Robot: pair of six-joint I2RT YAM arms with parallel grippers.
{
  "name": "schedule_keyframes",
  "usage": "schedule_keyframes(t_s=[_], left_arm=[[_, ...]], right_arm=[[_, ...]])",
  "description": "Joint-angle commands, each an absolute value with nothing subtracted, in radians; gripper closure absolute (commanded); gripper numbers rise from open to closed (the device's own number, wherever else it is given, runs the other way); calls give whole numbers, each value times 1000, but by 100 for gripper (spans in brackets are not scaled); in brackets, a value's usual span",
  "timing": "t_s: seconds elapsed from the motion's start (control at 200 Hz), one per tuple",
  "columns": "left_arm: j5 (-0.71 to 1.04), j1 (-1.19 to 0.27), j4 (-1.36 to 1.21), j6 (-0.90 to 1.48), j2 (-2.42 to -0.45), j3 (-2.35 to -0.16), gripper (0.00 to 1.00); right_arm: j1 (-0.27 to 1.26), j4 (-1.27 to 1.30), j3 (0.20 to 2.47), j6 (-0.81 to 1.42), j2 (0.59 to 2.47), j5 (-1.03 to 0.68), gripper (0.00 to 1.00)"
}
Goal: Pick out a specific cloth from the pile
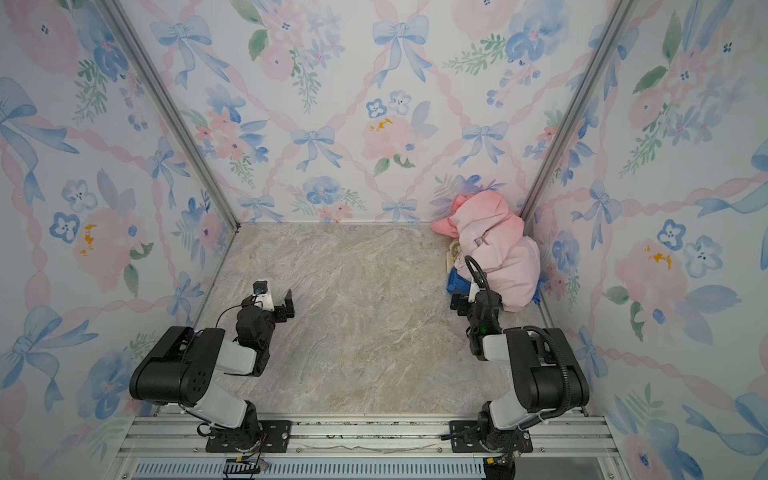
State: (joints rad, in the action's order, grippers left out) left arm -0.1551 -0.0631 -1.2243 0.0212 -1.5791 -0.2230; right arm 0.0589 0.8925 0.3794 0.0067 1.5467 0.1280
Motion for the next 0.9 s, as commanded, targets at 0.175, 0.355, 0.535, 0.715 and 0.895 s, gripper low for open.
schedule_keyframes(t_s=[0.175, 0.355, 0.535, 0.715, 0.895], left_arm=[[-142, -54, -1224, 11, -1569, -238, 2], [-38, -13, -1215, 30, -1567, -238, 2], [-36, -12, -1215, 26, -1568, -239, 2], [-47, -15, -1215, 23, -1566, -238, 2], [-143, -23, -1220, 55, -1545, -226, 2]], right_arm=[[54, 898, 396, 1, 1546, 130, 3], [55, 897, 396, 2, 1546, 130, 3], [55, 898, 396, 2, 1546, 129, 3], [54, 902, 393, 3, 1546, 133, 3], [56, 966, 347, 17, 1516, 174, 3]])
